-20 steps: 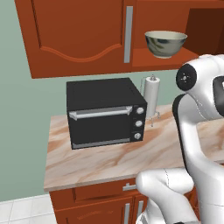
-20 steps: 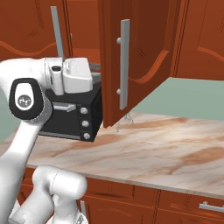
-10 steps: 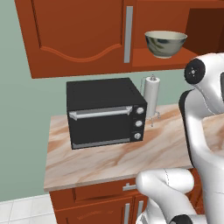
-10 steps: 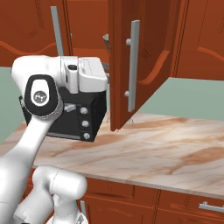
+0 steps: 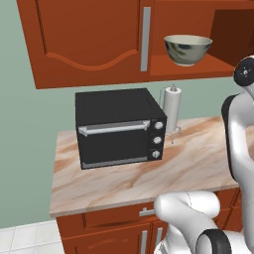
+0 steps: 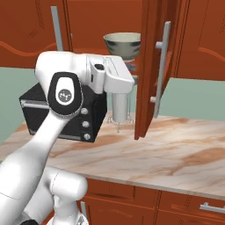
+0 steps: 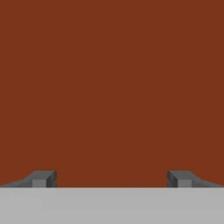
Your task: Move the bowls from the cabinet to the plates on the dining table.
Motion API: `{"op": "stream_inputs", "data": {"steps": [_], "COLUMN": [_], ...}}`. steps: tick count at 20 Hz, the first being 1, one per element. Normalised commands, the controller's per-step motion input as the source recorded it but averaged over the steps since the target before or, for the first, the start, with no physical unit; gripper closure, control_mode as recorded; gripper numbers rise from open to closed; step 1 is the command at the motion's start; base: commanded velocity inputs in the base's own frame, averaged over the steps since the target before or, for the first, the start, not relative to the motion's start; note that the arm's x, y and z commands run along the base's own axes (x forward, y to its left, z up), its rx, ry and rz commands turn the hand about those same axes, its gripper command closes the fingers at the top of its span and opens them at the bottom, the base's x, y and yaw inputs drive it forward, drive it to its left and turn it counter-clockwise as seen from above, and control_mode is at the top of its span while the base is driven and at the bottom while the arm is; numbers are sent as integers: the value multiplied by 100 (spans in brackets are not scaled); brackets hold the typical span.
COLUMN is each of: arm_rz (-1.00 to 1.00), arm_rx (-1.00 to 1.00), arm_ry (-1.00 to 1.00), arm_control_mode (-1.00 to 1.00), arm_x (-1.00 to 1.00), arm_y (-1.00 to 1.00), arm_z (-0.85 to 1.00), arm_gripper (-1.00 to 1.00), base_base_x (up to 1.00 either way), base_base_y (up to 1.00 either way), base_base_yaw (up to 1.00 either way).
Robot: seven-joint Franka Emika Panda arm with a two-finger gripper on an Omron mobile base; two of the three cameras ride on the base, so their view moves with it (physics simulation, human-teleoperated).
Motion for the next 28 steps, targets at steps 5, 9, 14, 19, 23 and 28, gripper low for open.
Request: {"op": "stream_inputs", "data": {"steps": [5, 9, 14, 19, 23, 28], "arm_rz": [1, 2, 3, 4, 5, 5], "arm_rx": [1, 0, 1, 3, 4, 1], "arm_ry": [-5, -7, -7, -7, -7, -6], "arm_control_mode": [-100, -100, -100, -100, -100, -100], "arm_x": [3, 0, 0, 0, -1, -29], "arm_y": [-57, -56, -54, -50, -34, 16], "arm_z": [0, 0, -1, -6, -4, -5], "arm_gripper": [-100, -100, -100, -100, -100, -100], "base_base_x": [0, 0, 0, 0, 0, 0], "base_base_y": [0, 0, 0, 0, 0, 0], "base_base_yaw": [0, 0, 0, 0, 0, 0]}}
